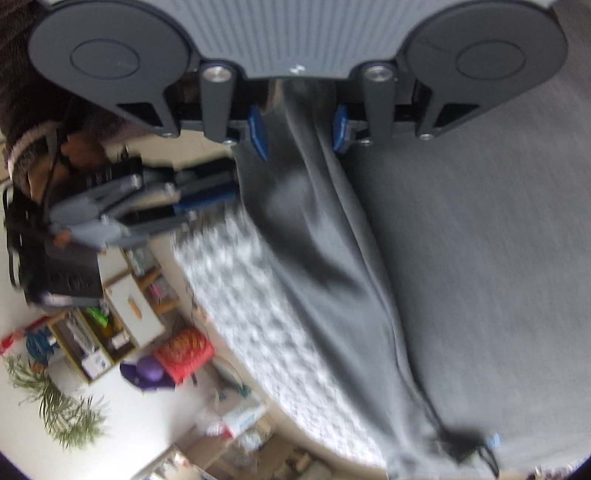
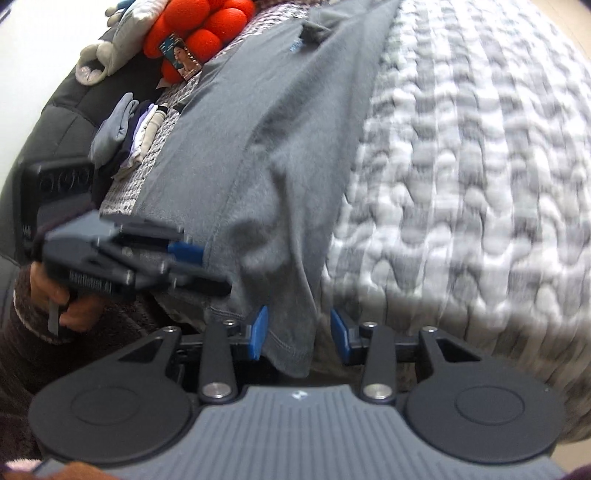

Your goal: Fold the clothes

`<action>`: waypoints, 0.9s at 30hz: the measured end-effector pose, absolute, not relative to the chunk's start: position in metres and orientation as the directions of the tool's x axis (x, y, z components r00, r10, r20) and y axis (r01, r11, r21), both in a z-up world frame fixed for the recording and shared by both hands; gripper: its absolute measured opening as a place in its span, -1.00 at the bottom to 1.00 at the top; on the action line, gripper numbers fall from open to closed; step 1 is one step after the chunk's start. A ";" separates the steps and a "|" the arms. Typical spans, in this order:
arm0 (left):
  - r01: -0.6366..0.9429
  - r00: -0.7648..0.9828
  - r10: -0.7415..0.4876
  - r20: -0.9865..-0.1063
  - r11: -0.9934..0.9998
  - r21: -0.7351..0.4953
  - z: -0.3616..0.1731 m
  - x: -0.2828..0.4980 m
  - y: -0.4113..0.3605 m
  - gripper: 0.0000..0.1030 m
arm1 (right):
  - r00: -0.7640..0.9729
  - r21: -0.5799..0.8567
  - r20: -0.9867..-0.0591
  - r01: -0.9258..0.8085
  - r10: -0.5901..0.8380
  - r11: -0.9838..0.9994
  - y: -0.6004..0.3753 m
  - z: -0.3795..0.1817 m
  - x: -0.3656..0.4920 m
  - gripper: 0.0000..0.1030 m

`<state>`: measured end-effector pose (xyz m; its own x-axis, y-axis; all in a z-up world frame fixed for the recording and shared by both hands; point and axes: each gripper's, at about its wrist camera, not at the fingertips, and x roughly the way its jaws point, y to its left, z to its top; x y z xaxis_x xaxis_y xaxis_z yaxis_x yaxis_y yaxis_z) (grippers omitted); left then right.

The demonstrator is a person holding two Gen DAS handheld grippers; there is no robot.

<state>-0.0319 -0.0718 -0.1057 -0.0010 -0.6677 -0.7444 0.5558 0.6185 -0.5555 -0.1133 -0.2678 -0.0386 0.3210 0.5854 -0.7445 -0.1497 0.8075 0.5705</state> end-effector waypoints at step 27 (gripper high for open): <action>0.457 -0.004 -0.700 -0.714 0.634 -0.624 -0.138 -0.054 -0.049 -0.90 | 0.333 0.677 -0.669 -0.099 0.665 0.730 -0.285 -0.054 -0.126 -0.67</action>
<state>-0.0543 -0.0488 -0.1381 -0.0040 -0.7002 -0.7139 0.4568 0.6338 -0.6242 -0.1261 -0.2852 -0.0538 0.3330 0.6650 -0.6685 -0.0989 0.7297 0.6766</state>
